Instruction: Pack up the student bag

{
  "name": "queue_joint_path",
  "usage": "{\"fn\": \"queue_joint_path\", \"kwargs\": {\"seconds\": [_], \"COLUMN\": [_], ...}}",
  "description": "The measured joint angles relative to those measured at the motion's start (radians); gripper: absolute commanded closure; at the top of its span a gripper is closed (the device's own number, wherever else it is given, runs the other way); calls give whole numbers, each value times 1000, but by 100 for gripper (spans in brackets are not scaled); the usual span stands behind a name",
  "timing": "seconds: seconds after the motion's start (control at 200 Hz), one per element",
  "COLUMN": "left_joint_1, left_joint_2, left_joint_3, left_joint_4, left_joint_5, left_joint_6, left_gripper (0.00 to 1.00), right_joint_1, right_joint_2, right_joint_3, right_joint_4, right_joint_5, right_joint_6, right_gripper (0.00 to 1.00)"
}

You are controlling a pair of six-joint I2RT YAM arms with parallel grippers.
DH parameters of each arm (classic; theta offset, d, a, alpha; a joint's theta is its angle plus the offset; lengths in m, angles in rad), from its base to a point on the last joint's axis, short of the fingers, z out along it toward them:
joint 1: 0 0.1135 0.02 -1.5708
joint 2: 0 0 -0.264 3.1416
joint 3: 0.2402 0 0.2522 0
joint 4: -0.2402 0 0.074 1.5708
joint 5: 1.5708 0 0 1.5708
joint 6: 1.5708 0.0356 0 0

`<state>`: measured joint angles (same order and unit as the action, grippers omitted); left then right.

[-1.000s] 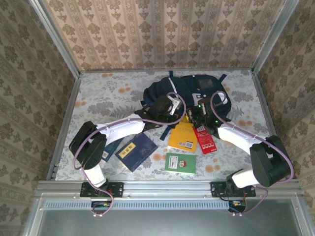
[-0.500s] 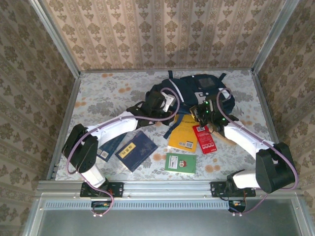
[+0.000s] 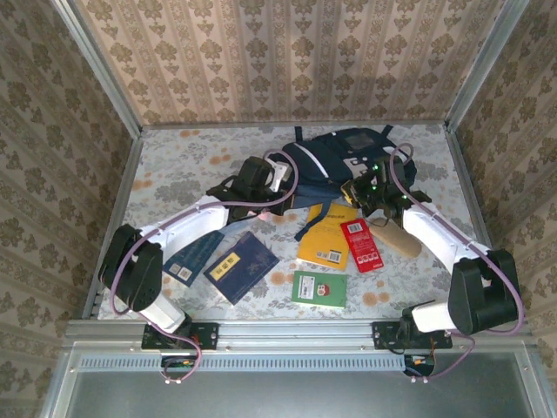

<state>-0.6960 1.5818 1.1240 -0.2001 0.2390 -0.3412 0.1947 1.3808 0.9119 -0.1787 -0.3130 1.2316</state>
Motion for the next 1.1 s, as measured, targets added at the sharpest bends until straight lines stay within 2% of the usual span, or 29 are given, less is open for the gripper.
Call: {"fn": "queue_joint_path", "kwargs": {"seconds": [0.16, 0.245, 0.375, 0.435, 0.505, 0.635, 0.785, 0.945, 1.095], "left_joint_1": [31, 32, 34, 43, 50, 42, 16, -14, -37], "left_joint_2": [0, 0, 0, 0, 0, 0, 0, 0, -9], "left_joint_3": [-1, -1, -1, -3, -3, -3, -2, 32, 55], "left_joint_4": [-16, -24, -26, -28, -36, -54, -64, -98, -115], "left_joint_5": [-1, 1, 11, 12, 12, 13, 20, 29, 37], "left_joint_6": [-23, -31, -40, -49, -56, -60, -64, -71, -70], "left_gripper": [100, 100, 100, 100, 100, 100, 100, 100, 100], "right_joint_1": [-29, -29, -32, -41, -43, -21, 25, 108, 131], "right_joint_2": [32, 42, 47, 48, 48, 26, -70, -161, -183], "right_joint_3": [27, 49, 76, 89, 105, 122, 122, 115, 101], "right_joint_4": [-34, -68, -118, -154, -208, -299, -349, -241, -119], "right_joint_5": [-39, -38, -19, 12, 51, 132, 163, 83, 10], "right_joint_6": [-38, -72, -126, -148, -171, -197, -211, -320, -475], "right_gripper": [99, 94, 57, 48, 42, 38, 40, 42, 48]}}
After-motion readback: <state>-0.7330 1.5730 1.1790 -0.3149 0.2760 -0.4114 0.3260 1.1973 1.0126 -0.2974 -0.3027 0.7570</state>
